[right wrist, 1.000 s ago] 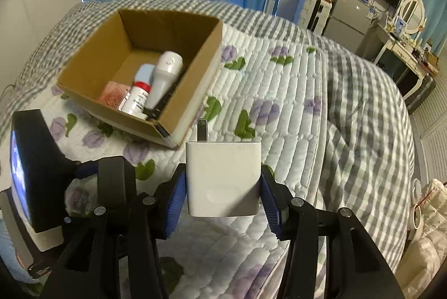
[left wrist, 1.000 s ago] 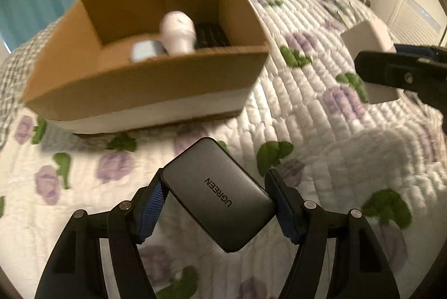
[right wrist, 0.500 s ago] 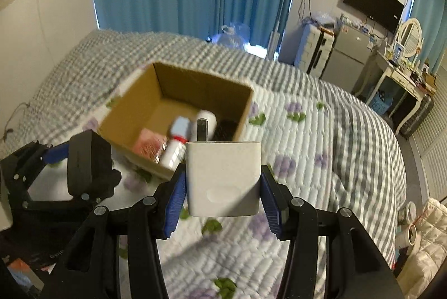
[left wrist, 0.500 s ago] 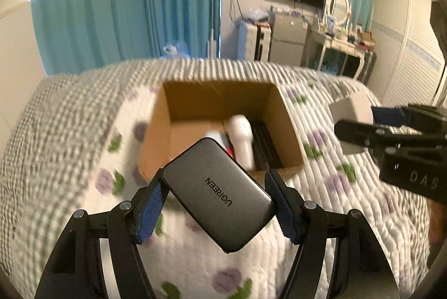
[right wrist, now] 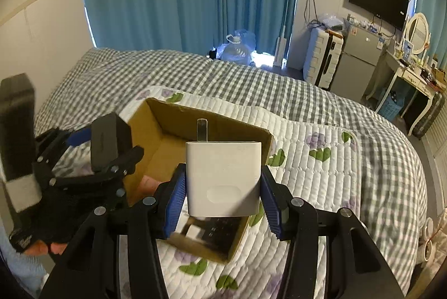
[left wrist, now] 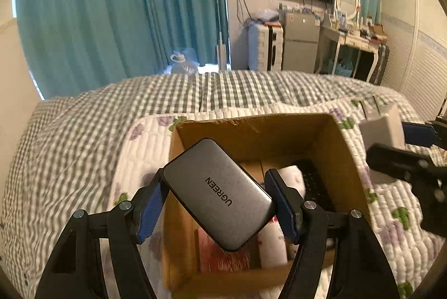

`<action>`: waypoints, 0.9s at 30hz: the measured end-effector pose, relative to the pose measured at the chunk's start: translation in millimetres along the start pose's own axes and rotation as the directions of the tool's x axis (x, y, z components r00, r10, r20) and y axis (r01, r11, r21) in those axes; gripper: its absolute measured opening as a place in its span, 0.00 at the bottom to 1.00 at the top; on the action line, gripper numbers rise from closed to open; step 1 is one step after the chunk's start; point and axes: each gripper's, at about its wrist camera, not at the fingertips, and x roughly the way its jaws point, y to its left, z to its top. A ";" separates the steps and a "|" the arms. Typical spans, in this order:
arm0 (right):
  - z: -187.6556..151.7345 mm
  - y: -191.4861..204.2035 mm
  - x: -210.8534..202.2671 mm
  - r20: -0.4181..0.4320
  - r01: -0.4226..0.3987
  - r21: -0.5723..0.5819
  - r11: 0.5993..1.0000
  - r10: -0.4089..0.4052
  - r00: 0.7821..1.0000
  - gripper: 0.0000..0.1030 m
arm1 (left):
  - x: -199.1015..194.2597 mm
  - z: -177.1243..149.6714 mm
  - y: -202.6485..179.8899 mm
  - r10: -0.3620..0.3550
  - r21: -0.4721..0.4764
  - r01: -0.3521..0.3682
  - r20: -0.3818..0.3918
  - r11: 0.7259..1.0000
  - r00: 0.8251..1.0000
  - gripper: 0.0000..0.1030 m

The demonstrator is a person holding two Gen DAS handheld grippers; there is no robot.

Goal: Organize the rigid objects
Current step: 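Drop the power bank and charger into the box and open both grippers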

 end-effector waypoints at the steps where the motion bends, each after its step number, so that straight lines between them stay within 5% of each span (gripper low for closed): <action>1: 0.9 -2.0 7.8 -0.010 -0.002 -0.002 1.000 0.002 1.000 0.48 | 9.3 1.2 -0.9 0.002 0.004 -0.002 -0.018 1.000 1.000 0.69; 9: -4.4 -18.2 53.0 -0.070 -0.017 -0.009 1.000 0.017 0.997 0.48 | 46.5 -5.8 -8.3 0.039 0.047 -0.036 -0.072 0.998 0.997 0.69; 14: -7.8 -20.7 62.5 -0.082 -0.032 -0.007 0.999 0.031 0.996 0.48 | 53.9 -9.5 -14.3 -0.006 0.051 0.013 -0.123 0.999 0.992 0.69; 18: -8.5 -20.3 59.5 -0.079 -0.036 -0.004 0.999 0.035 0.996 0.48 | 35.8 -6.6 -19.9 0.080 0.105 -0.076 -0.035 0.992 0.996 0.72; 27: 4.3 -7.6 35.8 -0.042 -0.027 -0.017 0.999 0.027 0.999 0.48 | -4.8 6.8 13.1 0.092 0.035 -0.092 -0.001 0.995 0.996 0.72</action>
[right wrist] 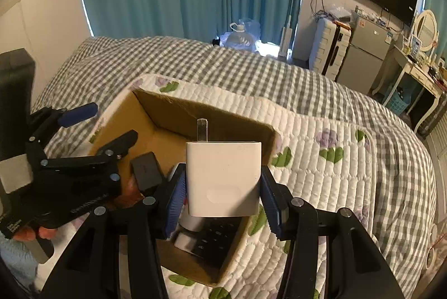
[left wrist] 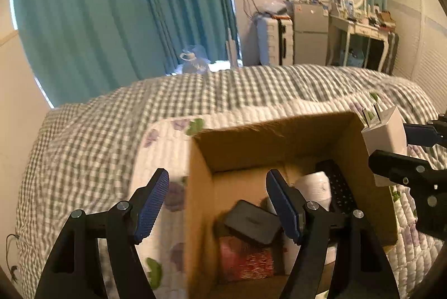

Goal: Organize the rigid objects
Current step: 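Drop the power bank and charger into the box and open both grippers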

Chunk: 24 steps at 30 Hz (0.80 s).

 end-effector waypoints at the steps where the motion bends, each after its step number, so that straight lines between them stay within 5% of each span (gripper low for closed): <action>1: 2.4 2.7 -0.3 0.005 -0.004 0.000 1.000 0.004 1.000 0.48 | -2.5 0.7 8.7 0.005 -0.019 -0.005 0.005 1.000 1.000 0.72; 7: 20.4 30.8 35.5 -0.030 -0.051 -0.031 0.998 0.050 0.998 0.48 | 1.6 -0.5 47.2 0.035 -0.094 -0.036 -0.010 0.995 0.999 0.72; 11: 22.3 48.4 82.8 -0.116 -0.051 -0.064 0.997 0.043 0.992 0.48 | 9.5 -5.0 61.2 0.017 -0.130 -0.019 -0.016 0.991 1.000 0.72; 16: 18.8 53.1 106.3 -0.127 -0.071 -0.035 0.997 0.066 0.990 0.50 | 9.3 -8.0 70.7 -0.021 -0.167 0.020 -0.005 0.986 1.000 0.72; 18: 18.6 51.0 100.6 -0.104 -0.065 -0.024 0.998 0.062 0.993 0.59 | 4.7 -6.1 70.2 -0.033 -0.170 0.032 0.001 0.985 0.999 0.72; 24: 22.1 42.9 22.7 0.006 0.003 0.002 1.000 -0.003 1.000 0.59 | -54.1 4.3 62.4 -0.043 -0.155 0.057 0.092 0.986 0.995 0.72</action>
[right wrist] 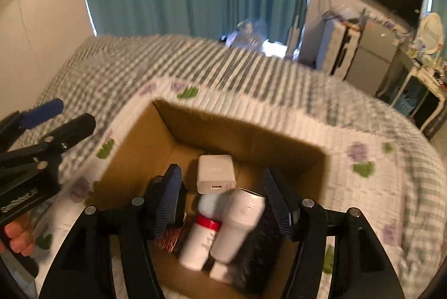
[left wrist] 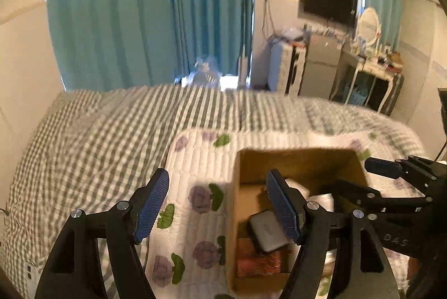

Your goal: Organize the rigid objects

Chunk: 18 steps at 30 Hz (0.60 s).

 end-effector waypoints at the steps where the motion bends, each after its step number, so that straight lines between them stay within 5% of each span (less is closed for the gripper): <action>1: -0.5 -0.3 -21.8 0.020 0.016 0.003 1.000 -0.016 1.000 0.60 | -20.2 3.2 -1.7 -0.008 0.000 0.008 0.034 1.000 0.999 0.74; 6: -5.9 4.3 -121.0 0.154 0.071 0.022 0.997 -0.074 0.985 0.61 | -98.2 6.4 -6.2 -0.010 0.010 0.008 0.156 1.000 0.988 0.77; 12: -41.4 25.5 -222.5 0.313 0.121 0.054 0.991 -0.132 0.941 0.63 | -180.0 -16.2 -5.1 -0.006 0.007 0.004 0.285 1.000 0.958 0.78; 18: -101.2 53.7 -267.0 0.439 0.183 0.123 0.975 -0.219 0.872 0.77 | -211.9 -64.7 1.4 -0.032 0.022 0.026 0.344 0.999 0.938 0.87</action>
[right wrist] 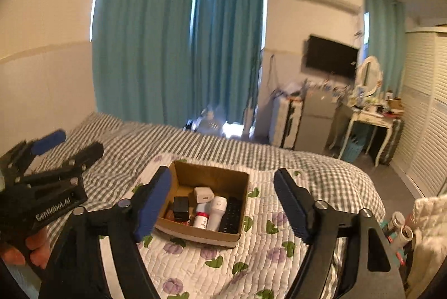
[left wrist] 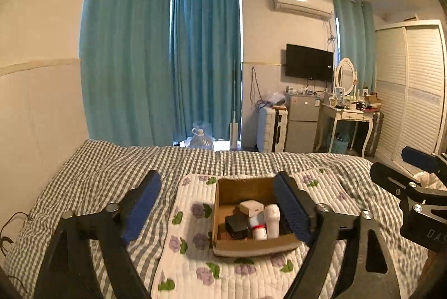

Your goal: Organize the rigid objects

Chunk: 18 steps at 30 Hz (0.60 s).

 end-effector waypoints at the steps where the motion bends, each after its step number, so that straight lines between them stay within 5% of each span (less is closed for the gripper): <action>1: -10.7 3.4 -7.0 0.016 0.006 0.012 1.000 -0.007 1.000 0.84 | -3.5 -9.5 0.0 -0.007 0.006 0.007 0.003 1.000 1.000 0.90; 4: -33.7 8.7 -12.7 0.045 0.033 0.032 0.999 -0.035 0.998 1.00 | -7.7 -29.9 0.8 -0.006 0.014 0.005 0.022 1.000 1.000 1.00; 18: -99.1 -11.0 22.5 0.026 0.098 0.065 0.993 -0.099 0.995 1.00 | 23.1 -81.5 8.1 -0.028 -0.017 0.027 -0.042 0.999 0.999 1.00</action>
